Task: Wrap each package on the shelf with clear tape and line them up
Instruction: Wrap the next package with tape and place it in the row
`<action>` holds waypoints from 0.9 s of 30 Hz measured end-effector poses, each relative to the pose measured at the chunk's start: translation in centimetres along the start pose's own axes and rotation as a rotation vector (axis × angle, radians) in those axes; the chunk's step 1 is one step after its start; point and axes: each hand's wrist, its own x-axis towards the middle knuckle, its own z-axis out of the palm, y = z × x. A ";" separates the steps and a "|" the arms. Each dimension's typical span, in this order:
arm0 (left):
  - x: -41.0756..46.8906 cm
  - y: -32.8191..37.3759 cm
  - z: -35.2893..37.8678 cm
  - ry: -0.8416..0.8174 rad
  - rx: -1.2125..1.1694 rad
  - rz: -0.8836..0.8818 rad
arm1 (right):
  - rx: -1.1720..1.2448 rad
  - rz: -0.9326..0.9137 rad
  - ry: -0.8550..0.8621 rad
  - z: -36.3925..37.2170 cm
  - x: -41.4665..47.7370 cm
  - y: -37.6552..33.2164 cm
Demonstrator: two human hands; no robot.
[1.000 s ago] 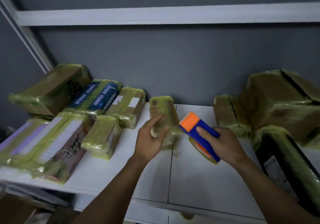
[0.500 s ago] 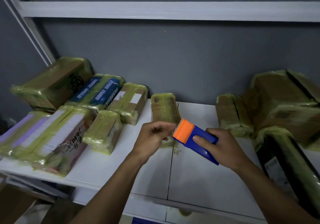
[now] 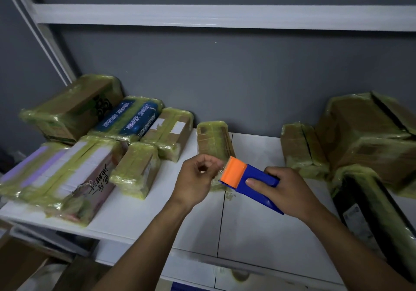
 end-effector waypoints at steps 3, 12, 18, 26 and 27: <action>0.3 -0.6 0.0 0.013 0.012 -0.023 | -0.102 -0.005 -0.032 -0.2 0.7 -0.3; 1.2 -2.1 -3.6 0.188 -0.091 -0.051 | -0.319 0.061 -0.046 -2.2 2.2 -1.2; 0.6 -3.5 -4.3 0.248 -0.171 -0.075 | -0.349 0.046 -0.071 -1.7 2.7 -2.2; 1.2 -5.2 -5.6 0.339 -0.226 -0.116 | -0.435 0.027 -0.094 -0.1 4.6 -2.4; 1.2 -5.4 -5.7 0.343 -0.229 -0.132 | -0.446 0.030 -0.097 0.1 4.9 -2.4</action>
